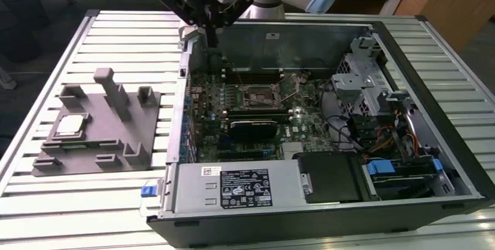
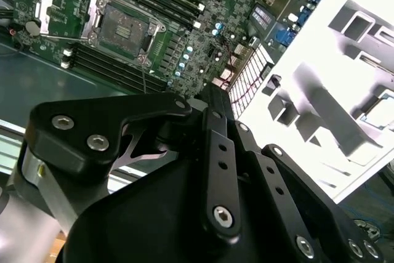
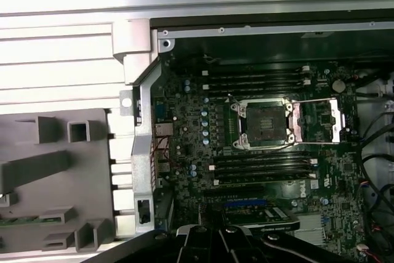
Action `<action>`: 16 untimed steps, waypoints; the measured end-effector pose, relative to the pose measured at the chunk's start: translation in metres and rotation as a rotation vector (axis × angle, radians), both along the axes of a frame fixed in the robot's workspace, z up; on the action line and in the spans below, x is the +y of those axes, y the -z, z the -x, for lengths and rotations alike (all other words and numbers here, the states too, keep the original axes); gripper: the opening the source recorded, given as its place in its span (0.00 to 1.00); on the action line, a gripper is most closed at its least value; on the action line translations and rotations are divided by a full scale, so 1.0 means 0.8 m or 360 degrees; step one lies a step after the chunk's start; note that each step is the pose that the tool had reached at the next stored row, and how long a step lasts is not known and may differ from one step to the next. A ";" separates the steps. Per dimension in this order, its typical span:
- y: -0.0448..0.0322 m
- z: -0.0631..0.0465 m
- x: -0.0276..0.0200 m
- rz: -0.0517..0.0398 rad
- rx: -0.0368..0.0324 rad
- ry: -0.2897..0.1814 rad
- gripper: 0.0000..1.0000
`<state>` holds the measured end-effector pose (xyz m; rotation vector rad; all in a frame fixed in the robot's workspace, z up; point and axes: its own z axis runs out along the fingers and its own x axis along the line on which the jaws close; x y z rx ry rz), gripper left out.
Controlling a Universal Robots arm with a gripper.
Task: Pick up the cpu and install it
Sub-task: 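Reach for the cpu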
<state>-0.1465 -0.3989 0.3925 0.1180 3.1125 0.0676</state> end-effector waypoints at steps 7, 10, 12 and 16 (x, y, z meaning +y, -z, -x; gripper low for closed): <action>0.0002 0.005 0.0000 0.0000 0.0000 0.0000 0.11; 0.0003 0.007 0.0000 0.0000 0.0000 0.0000 0.11; 0.0004 0.008 0.0000 0.0000 0.0000 0.0000 0.11; 0.0006 0.011 0.0000 0.0000 0.0000 0.0000 0.11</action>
